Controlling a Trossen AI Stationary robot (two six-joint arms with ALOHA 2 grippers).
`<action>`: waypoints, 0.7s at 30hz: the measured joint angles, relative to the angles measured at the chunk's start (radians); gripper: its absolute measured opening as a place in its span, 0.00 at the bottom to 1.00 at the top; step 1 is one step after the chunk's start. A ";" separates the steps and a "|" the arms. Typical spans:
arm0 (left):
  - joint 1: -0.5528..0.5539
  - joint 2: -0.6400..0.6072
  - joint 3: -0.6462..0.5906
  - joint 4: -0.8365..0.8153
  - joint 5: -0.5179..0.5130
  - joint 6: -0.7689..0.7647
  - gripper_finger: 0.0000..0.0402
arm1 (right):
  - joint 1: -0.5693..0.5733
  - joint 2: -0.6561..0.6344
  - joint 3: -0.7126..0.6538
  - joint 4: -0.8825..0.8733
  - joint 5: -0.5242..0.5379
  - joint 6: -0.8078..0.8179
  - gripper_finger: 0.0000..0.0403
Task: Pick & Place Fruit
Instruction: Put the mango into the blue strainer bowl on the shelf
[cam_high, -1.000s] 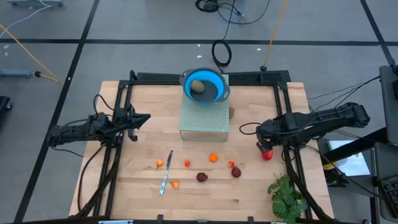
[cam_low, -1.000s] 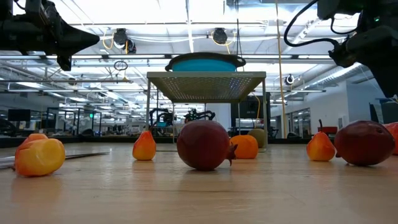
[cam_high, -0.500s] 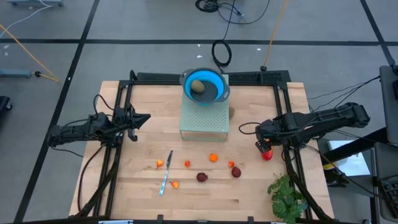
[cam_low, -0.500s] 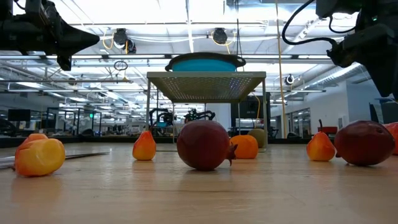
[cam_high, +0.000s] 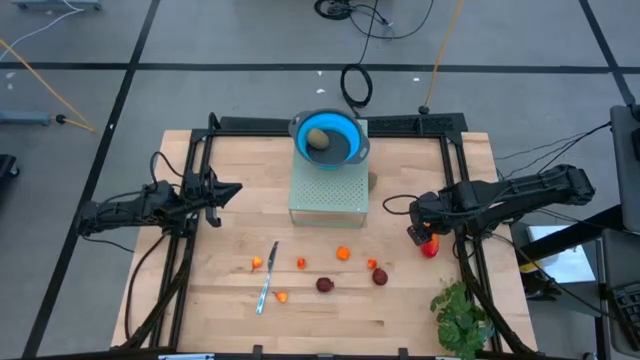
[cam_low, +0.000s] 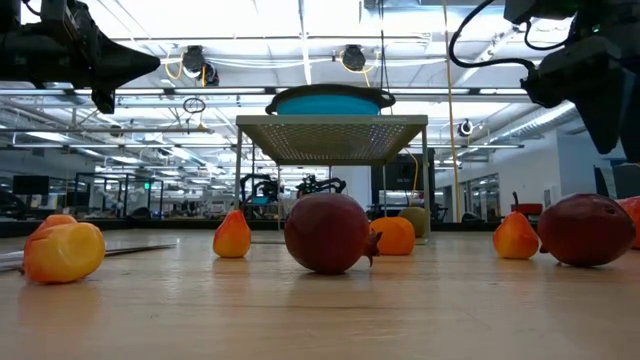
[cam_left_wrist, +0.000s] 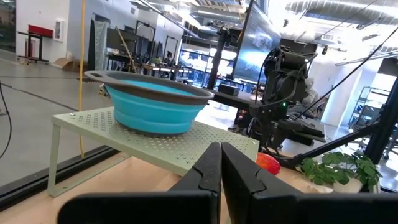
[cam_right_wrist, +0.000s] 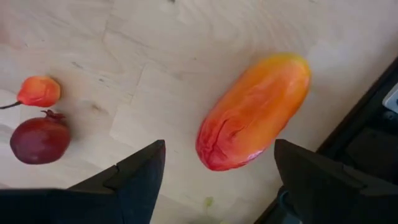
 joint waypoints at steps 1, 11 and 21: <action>0.000 0.000 0.000 0.000 0.000 0.000 0.02 | 0.000 0.000 0.000 0.000 0.000 0.002 0.76; 0.000 0.000 0.000 0.000 0.000 0.000 0.02 | 0.000 0.000 0.000 -0.001 0.001 0.030 0.98; 0.000 0.000 0.000 0.000 0.000 0.000 0.02 | 0.000 0.000 0.000 0.000 -0.054 0.028 0.99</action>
